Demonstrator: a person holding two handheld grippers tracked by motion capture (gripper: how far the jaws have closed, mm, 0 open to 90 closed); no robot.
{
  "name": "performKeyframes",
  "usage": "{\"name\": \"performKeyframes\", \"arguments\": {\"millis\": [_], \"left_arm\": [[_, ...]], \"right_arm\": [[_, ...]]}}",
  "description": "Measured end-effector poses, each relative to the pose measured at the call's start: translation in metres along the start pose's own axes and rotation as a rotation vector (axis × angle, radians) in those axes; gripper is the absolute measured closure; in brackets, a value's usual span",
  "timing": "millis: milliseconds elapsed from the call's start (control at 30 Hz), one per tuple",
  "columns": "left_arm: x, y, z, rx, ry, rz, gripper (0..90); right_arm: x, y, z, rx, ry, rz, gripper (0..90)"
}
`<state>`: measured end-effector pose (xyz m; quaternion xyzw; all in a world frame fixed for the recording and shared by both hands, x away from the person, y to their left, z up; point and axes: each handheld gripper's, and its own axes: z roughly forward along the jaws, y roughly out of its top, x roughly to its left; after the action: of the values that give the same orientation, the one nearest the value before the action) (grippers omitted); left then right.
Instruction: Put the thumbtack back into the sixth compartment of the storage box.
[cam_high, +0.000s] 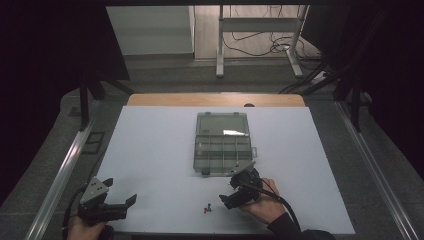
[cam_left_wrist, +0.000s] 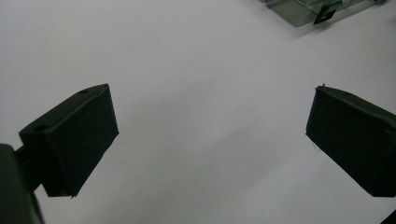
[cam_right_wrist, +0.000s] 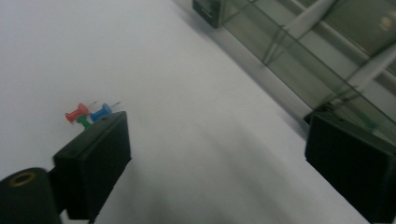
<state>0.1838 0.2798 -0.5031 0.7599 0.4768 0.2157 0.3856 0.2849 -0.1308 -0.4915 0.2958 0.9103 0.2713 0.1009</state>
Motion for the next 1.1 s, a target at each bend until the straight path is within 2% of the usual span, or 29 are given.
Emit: {"name": "performKeyframes", "arguments": {"millis": [133, 300, 333, 367, 400, 467, 533, 567, 733, 900, 1100], "left_arm": [[0.0, 0.0, 0.0, 0.0, 0.001, 0.003, 2.5], [-0.001, 0.0, 0.0, 0.002, 0.001, 0.007, 2.6], [-0.001, 0.0, 0.0, 0.002, 0.001, 0.007, 2.6], [0.0, 0.0, 0.0, 0.002, 0.001, 0.007, 2.6], [-0.001, 0.0, 0.0, 0.002, 0.0, 0.007, 2.6], [-0.001, 0.0, 0.0, 0.002, 0.001, 0.008, 2.6], [-0.001, 0.0, 0.0, 0.003, 0.0, 0.008, 2.6], [-0.001, 0.0, 0.0, 0.003, 0.0, 0.009, 2.6], [-0.001, 0.0, 0.0, 0.003, 0.0, 0.013, 2.6], [-0.001, 0.0, 0.0, 0.003, -0.001, 0.014, 2.6], [-0.001, 0.0, 0.0, 0.004, 0.0, 0.017, 2.6]], "right_arm": [[0.006, 0.004, 0.004, 0.013, 0.02, -0.018, 15.8], [0.016, 0.008, 0.006, 0.026, 0.072, -0.05, 27.4], [0.019, 0.009, 0.008, 0.035, 0.088, -0.071, 33.8], [0.019, 0.009, 0.008, 0.035, 0.088, -0.071, 33.8], [0.024, 0.011, 0.009, 0.046, 0.106, -0.098, 40.1], [0.026, 0.012, 0.01, 0.05, 0.112, -0.104, 42.5], [0.032, 0.014, 0.011, 0.066, 0.153, -0.132, 53.7], [0.032, 0.014, 0.011, 0.066, 0.153, -0.132, 53.7], [0.043, 0.017, 0.015, 0.086, 0.202, -0.191, 68.2], [0.05, 0.019, 0.022, 0.111, 0.225, -0.238, 75.8], [0.053, 0.019, 0.026, 0.125, 0.235, -0.259, 80.1]]}}
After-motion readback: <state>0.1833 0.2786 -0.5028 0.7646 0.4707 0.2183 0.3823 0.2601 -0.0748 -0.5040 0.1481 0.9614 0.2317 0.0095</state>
